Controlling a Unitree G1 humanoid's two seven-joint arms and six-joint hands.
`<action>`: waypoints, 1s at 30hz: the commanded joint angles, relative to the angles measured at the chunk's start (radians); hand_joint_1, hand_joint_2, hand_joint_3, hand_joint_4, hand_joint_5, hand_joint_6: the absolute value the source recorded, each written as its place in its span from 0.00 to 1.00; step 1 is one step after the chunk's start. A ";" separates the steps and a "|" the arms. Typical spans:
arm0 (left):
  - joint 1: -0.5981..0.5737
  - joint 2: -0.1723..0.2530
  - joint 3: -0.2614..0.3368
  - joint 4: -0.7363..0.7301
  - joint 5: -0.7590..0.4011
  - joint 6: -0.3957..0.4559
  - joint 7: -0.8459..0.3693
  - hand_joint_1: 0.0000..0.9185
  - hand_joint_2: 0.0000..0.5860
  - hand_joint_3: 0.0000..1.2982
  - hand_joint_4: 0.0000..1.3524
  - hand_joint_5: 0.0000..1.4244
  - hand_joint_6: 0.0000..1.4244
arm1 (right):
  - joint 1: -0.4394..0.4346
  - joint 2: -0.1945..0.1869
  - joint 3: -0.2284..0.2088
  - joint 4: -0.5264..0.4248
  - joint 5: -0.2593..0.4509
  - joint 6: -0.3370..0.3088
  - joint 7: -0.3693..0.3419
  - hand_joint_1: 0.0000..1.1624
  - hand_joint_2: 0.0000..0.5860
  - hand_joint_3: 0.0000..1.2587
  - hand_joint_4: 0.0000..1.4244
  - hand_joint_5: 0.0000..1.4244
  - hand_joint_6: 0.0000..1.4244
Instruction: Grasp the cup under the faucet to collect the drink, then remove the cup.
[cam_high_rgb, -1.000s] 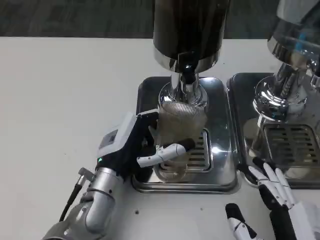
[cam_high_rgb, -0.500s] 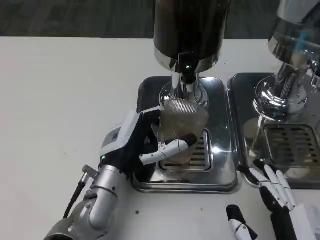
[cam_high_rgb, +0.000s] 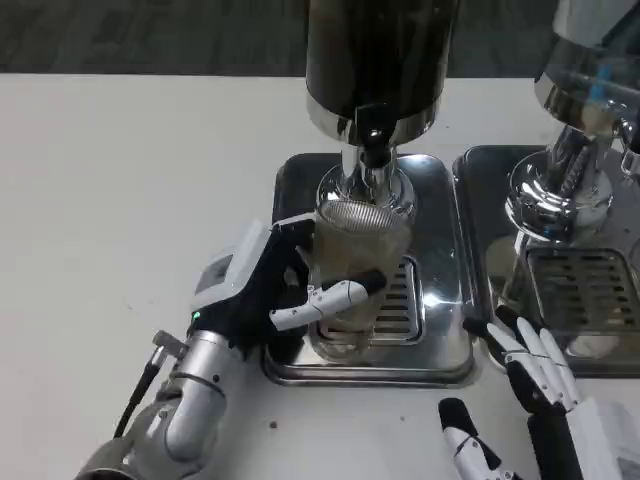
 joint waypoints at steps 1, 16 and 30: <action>0.000 0.014 0.001 -0.009 -0.005 -0.023 0.006 0.23 0.29 0.43 0.50 0.61 0.49 | 0.005 0.004 0.005 -0.014 -0.013 0.007 -0.005 0.21 0.66 0.17 0.05 0.03 0.16; 0.000 0.027 -0.026 -0.028 0.047 -0.062 0.080 0.23 0.30 0.43 0.50 0.61 0.49 | 0.001 0.001 0.000 -0.015 -0.010 0.006 -0.006 0.21 0.66 0.17 0.05 0.04 0.17; -0.011 0.033 -0.045 -0.013 0.057 -0.070 0.113 0.24 0.31 0.42 0.49 0.60 0.47 | 0.003 0.002 -0.001 -0.013 -0.007 0.001 -0.011 0.21 0.66 0.17 0.05 0.04 0.17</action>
